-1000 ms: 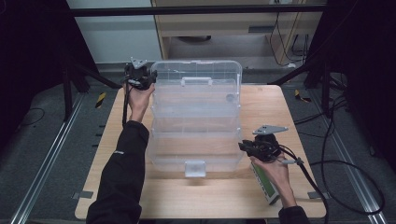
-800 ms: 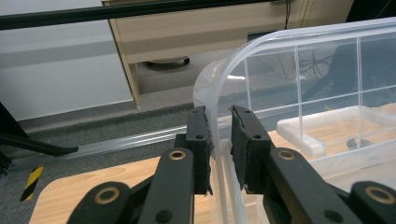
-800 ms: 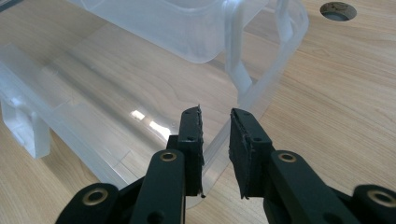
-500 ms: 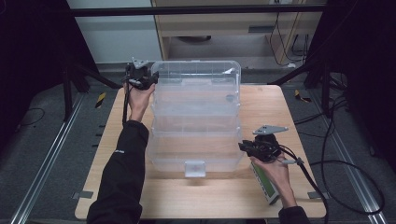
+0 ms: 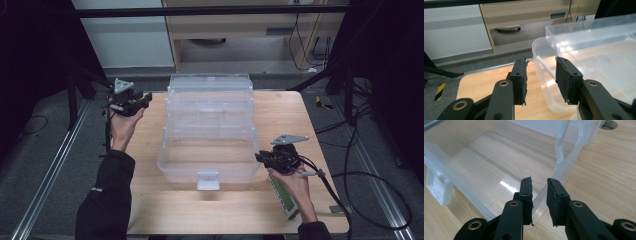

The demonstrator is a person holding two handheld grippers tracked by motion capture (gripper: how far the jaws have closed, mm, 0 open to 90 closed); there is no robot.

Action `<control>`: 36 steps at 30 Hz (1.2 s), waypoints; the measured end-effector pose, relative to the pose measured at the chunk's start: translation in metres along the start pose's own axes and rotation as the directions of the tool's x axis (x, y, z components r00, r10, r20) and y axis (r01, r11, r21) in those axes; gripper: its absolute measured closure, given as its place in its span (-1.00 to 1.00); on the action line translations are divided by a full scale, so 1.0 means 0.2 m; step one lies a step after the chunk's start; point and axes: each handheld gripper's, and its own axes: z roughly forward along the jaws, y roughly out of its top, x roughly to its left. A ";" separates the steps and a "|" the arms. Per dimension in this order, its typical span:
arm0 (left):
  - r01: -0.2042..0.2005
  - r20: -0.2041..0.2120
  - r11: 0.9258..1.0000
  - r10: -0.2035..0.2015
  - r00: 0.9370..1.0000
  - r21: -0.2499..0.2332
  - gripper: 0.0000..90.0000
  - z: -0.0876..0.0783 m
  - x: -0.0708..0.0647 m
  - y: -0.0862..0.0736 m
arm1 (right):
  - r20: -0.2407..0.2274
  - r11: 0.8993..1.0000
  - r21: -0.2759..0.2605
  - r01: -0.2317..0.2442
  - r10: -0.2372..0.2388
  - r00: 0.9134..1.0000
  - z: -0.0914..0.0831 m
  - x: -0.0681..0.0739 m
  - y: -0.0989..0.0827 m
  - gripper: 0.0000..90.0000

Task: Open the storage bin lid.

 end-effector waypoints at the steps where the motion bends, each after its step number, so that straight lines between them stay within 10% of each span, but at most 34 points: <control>1: 0.042 0.013 0.998 -0.042 0.999 -0.043 0.32 -0.01 -0.02 -0.02 | 0.000 1.000 -0.001 -0.003 0.003 1.000 0.00 0.00 0.00 0.66; 14: 0.017 0.058 1.000 -0.018 0.998 0.011 0.17 -0.28 -0.11 -0.25 | -0.001 1.000 -0.005 -0.004 0.004 1.000 0.00 0.00 0.00 0.66; 36: -0.030 0.081 0.978 0.013 0.997 0.206 0.48 -0.37 -0.23 -0.56 | -0.003 1.000 -0.010 -0.004 0.004 1.000 0.00 0.00 -0.01 0.66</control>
